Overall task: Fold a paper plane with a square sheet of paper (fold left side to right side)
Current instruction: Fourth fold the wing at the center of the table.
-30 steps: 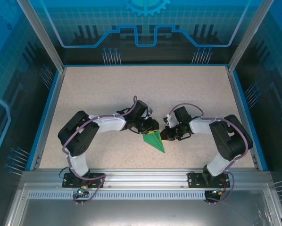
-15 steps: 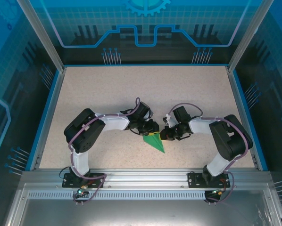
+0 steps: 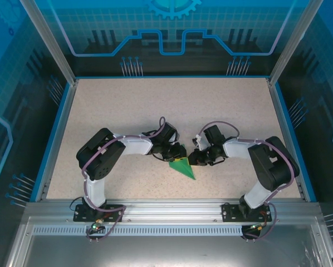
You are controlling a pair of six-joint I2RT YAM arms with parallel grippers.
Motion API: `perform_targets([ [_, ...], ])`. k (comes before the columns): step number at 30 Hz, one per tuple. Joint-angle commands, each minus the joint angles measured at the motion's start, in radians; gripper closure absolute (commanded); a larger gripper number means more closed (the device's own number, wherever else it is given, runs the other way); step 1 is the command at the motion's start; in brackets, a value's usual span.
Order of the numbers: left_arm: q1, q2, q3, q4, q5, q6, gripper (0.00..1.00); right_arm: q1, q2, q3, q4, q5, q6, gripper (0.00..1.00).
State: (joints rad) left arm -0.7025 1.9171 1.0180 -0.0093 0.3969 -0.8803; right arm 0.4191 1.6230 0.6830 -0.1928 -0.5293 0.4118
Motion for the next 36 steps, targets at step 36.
perform_targets([
  [36,-0.002,0.021,-0.054,-0.064,-0.056,0.032,0.74,0.144,-0.023,-0.017,-0.177,-0.009,0.027,0.78],
])
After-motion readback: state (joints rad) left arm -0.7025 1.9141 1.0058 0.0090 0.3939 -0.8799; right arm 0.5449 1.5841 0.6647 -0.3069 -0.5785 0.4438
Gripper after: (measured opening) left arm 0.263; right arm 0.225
